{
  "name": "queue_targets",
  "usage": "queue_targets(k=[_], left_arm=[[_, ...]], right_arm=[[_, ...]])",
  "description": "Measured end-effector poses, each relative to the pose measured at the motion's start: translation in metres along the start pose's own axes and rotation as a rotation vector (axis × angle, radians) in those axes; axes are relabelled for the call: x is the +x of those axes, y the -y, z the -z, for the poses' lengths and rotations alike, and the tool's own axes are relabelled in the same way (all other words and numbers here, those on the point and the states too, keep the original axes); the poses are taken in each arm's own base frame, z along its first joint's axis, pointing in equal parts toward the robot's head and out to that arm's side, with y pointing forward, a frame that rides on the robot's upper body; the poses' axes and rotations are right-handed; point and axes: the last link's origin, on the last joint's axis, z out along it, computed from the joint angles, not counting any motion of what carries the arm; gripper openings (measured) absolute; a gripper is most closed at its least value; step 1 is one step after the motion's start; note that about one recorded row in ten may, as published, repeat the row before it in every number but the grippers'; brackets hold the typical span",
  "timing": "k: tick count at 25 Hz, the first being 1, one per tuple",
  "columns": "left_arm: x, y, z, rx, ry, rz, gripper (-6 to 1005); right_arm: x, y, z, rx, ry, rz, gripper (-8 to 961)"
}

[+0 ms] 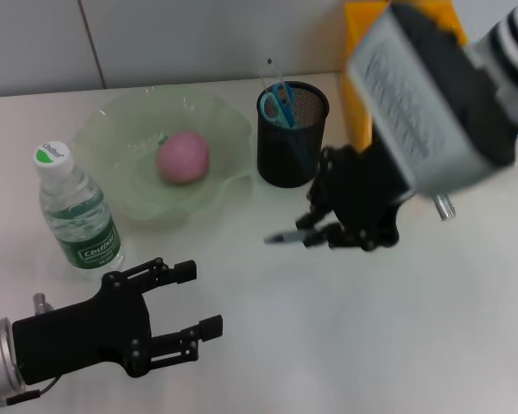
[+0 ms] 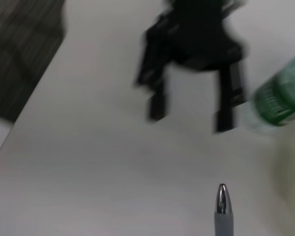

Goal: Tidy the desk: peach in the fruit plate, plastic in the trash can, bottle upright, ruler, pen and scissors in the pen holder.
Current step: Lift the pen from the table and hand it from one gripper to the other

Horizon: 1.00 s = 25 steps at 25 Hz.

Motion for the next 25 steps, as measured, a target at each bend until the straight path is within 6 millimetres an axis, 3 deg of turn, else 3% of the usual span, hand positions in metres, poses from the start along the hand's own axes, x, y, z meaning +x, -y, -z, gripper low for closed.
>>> queue_targets(k=[5, 11, 19, 25], left_arm=[[0.003, -0.001, -0.001, -0.006, -0.026, -0.014, 805], [0.006, -0.004, -0.002, -0.006, -0.104, -0.043, 805], [0.014, -0.009, -0.009, -0.033, -0.187, -0.099, 805], [0.020, -0.011, -0.009, -0.045, -0.245, -0.124, 806]], right_arm=[[0.012, 0.008, 0.028, 0.107, 0.185, -0.227, 125], [0.045, 0.011, 0.052, 0.190, 0.482, -0.499, 126], [0.085, -0.007, 0.058, 0.224, 0.862, -0.752, 125], [0.097, -0.014, 0.047, 0.207, 0.951, -0.807, 125]])
